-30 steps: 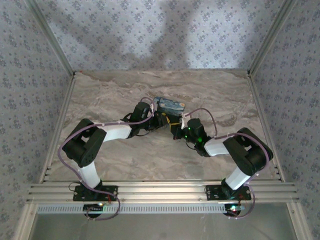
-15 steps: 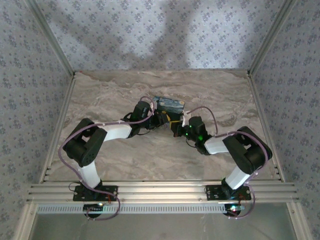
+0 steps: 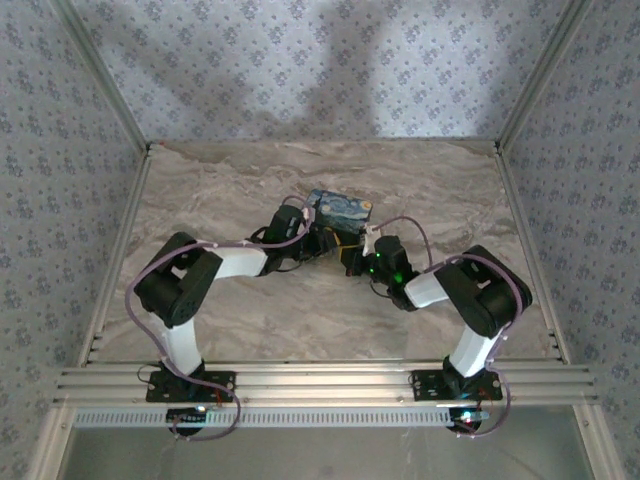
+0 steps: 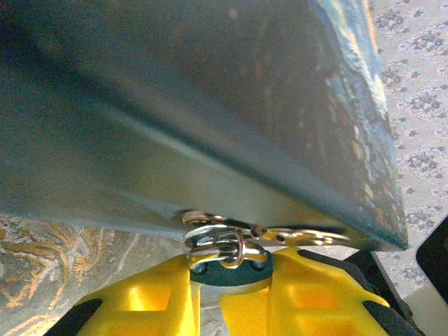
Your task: Unlock a padlock with a key
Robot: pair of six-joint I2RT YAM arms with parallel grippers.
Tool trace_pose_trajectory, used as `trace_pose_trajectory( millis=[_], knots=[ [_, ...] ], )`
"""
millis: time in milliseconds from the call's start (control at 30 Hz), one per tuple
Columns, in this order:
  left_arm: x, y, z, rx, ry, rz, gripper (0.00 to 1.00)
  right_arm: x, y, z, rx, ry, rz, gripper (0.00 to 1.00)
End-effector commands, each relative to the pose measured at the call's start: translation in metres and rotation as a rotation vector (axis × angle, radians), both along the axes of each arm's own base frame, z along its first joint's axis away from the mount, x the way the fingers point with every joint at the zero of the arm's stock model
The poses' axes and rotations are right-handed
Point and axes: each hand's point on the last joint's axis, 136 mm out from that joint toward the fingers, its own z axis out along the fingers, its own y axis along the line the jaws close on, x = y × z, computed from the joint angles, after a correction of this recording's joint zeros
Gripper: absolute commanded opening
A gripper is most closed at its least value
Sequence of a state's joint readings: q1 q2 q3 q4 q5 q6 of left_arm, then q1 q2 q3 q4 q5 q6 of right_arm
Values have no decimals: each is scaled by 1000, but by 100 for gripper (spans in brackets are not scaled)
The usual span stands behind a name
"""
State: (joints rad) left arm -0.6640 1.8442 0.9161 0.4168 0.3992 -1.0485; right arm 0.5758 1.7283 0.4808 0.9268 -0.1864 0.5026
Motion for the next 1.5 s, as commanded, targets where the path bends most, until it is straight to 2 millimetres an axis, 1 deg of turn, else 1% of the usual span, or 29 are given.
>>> trace_pose_trajectory(
  millis=[0,67,200,433,533,667,833,1000,1200,1467],
  knots=[
    [-19,-17,-5,-28,38,-95,25,13,-1,12,57,-51,-58,0],
    [-19,-17,-7,-27,39,-94,25,13,-1,8,64,-38,-60,0],
    [-17,-13,-7,-24,34,-83,32,12,-1,1,60,-16,-70,0],
    [-13,7,-1,-4,13,-40,43,9,-4,-14,46,22,-86,0],
    [-12,18,4,-3,1,-15,51,7,-3,-15,55,34,-81,0],
    [-9,32,9,-11,-15,26,55,5,1,-9,78,40,-79,0],
    [-3,41,11,-76,-7,83,56,-2,7,-2,118,79,-78,0],
    [0,36,11,-130,6,91,53,-7,15,4,176,129,-76,0],
    [1,34,3,-147,35,103,51,-8,22,6,249,212,-91,0],
    [-2,34,-8,-128,76,117,50,-10,31,11,305,265,-89,0]
  ],
)
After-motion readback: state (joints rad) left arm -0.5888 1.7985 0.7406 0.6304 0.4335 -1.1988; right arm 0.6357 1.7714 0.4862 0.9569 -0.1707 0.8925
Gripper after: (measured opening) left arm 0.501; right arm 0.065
